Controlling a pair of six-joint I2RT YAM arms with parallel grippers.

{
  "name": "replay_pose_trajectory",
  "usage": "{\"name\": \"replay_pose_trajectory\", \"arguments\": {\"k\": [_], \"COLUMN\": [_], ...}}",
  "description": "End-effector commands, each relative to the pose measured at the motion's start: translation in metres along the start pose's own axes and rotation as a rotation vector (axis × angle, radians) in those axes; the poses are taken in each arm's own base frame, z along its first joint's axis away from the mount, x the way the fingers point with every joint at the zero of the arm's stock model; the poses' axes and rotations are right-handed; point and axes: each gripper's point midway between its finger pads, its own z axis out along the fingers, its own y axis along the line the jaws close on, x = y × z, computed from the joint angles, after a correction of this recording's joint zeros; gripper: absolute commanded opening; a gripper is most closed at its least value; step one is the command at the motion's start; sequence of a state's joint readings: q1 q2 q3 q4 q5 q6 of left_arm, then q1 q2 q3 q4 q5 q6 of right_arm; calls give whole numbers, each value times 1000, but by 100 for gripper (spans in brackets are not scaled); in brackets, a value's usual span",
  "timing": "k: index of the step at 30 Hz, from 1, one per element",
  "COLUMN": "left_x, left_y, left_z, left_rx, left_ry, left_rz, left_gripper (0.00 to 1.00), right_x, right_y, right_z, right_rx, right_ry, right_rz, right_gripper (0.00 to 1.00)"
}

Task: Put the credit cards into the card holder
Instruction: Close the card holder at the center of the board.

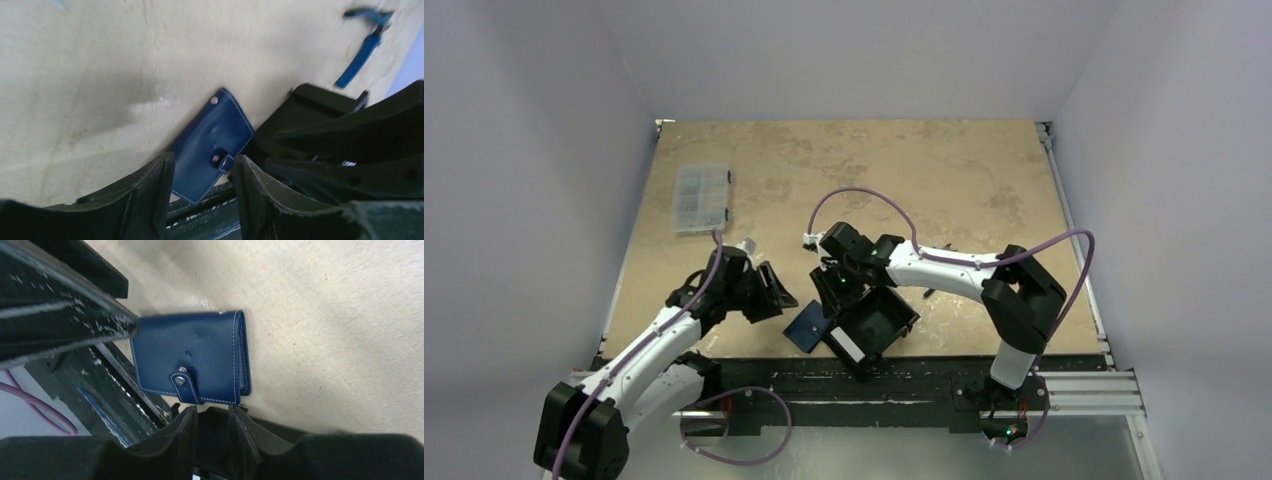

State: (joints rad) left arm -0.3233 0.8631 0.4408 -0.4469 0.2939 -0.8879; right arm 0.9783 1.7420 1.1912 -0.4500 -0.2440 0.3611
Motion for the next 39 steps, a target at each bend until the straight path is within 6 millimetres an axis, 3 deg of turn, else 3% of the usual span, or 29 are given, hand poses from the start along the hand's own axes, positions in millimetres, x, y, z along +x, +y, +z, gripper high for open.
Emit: {"name": "replay_pose_trajectory", "arguments": {"k": [1, 7, 11, 15, 19, 21, 24, 26, 29, 33, 39], "left_x": [22, 17, 29, 40, 41, 32, 18, 13, 7, 8, 11], "left_y": [15, 23, 21, 20, 10, -4, -8, -7, -9, -22, -28], "left_z": [14, 22, 30, 40, 43, 44, 48, 53, 53, 39, 26], "left_rx": [-101, -129, -47, 21, 90, 147, 137, 118, 93, 148, 145], "left_ry": [48, -7, 19, 42, 46, 15, -33, -47, -52, -52, -20], "left_rz": [11, -10, -54, -102, -149, -151, -148, -143, -120, -106, -65], "left_gripper": [49, 44, 42, 35, 29, 27, 25, 24, 23, 31, 36], "right_x": [24, 26, 18, -24, -81, -112, -147, -156, -150, -107, -55], "right_y": [-5, -9, -19, -36, -53, -57, -62, -71, -86, -88, -45], "right_z": [5, 39, 57, 62, 58, 56, 49, 39, 18, -7, -22], "right_rx": [2, -11, 36, 148, 192, 159, 140, 181, 268, 292, 197], "right_ry": [90, 128, 94, -17, -131, -183, -220, -215, -175, -81, -38], "right_rz": [-28, -14, 24, 34, 42, 52, 60, 63, 53, 39, 111], "right_gripper": [32, 27, 25, 26, 28, 30, 33, 39, 47, 53, 54]}}
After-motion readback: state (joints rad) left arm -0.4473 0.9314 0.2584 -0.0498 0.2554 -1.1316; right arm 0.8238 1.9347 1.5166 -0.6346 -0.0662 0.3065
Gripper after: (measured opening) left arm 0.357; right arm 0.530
